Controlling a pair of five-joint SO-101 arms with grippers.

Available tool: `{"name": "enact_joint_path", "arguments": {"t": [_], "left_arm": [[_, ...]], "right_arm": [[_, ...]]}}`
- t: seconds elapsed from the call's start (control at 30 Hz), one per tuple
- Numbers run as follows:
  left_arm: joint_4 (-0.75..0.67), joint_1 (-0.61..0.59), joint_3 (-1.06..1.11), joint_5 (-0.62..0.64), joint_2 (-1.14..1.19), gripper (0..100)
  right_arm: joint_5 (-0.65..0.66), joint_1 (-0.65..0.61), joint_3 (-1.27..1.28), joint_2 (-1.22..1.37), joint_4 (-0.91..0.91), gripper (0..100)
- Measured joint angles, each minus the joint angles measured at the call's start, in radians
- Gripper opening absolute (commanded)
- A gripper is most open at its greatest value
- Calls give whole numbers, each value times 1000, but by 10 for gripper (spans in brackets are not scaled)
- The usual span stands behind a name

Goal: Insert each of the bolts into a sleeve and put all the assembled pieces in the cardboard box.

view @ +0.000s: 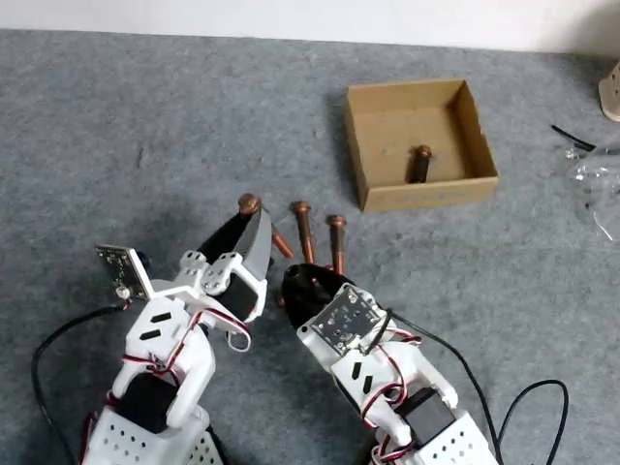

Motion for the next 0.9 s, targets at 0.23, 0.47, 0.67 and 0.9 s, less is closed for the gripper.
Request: {"name": "enact_joint_path", "arguments": {"t": [0.23, 0.47, 0.67, 0.9], "left_arm": [[100, 100, -66, 3, 0, 6], [224, 160, -130, 2, 0, 6], [227, 117, -130, 9, 0, 6], [212, 23, -130, 86, 0, 6]], "right_arm": [[0, -3, 0, 0, 0, 4], [0, -2, 0, 0, 0, 4], [0, 25, 0, 0, 0, 4], [0, 26, 0, 0, 0, 4]]}}
